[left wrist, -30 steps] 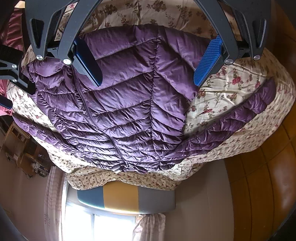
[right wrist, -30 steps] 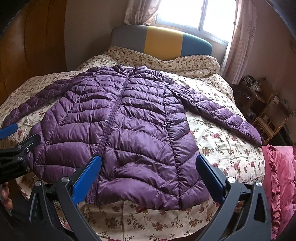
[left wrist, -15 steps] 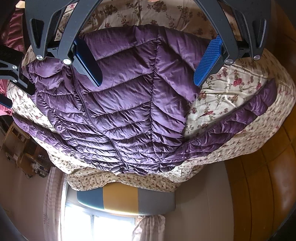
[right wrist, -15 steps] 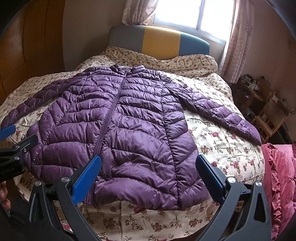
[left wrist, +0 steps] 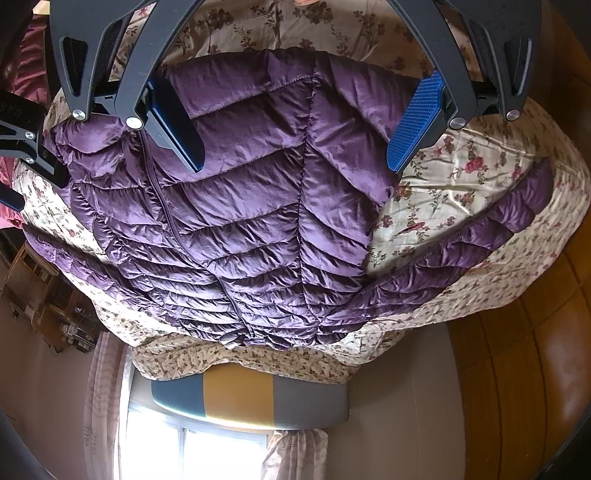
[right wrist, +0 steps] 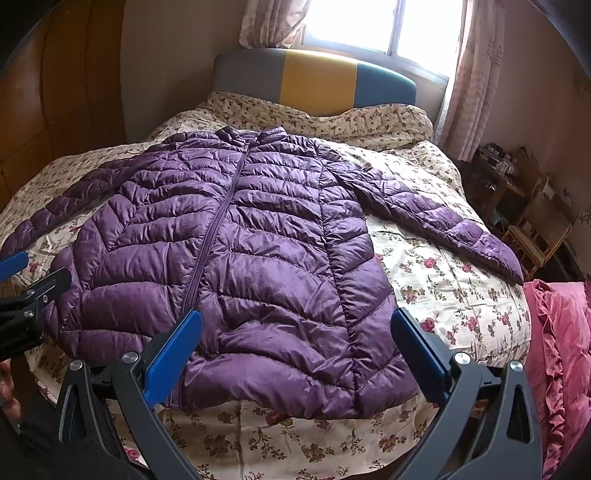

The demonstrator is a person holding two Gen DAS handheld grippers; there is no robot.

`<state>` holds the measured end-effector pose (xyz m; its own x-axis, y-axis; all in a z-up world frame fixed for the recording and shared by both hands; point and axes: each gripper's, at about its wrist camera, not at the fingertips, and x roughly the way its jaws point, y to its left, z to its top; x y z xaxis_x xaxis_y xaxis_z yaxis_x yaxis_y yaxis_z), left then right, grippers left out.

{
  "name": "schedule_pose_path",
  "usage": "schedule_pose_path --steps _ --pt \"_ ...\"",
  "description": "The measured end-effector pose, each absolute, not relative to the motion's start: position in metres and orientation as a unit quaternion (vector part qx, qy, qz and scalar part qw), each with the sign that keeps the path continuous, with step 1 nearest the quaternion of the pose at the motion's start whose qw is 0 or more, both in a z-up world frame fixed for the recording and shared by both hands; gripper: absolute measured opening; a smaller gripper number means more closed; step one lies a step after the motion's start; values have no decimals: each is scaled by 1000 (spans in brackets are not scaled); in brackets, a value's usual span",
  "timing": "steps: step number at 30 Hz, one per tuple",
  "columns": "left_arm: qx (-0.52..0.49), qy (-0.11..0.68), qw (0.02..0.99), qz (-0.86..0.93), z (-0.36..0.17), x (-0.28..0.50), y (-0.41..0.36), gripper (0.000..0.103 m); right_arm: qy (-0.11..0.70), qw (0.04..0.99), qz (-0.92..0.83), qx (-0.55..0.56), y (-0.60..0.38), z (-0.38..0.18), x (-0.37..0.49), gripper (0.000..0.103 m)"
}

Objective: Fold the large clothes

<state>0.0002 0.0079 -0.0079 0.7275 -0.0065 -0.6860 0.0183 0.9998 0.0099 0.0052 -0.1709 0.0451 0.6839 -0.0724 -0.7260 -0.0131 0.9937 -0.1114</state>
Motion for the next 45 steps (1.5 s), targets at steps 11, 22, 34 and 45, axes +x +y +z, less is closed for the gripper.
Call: schedule_pose_path --steps 11,22,34,45 --pt "-3 385 923 -4 -16 12 12 98 413 910 -18 -38 -178 33 13 101" --pt "-17 391 920 -35 -8 40 12 98 444 895 -33 28 -213 19 43 101" --pt "-8 416 908 -60 -6 135 9 100 454 849 -140 233 -368 -18 112 94" --pt "-26 436 897 -71 -27 232 4 100 345 791 -269 428 -532 -36 124 84"
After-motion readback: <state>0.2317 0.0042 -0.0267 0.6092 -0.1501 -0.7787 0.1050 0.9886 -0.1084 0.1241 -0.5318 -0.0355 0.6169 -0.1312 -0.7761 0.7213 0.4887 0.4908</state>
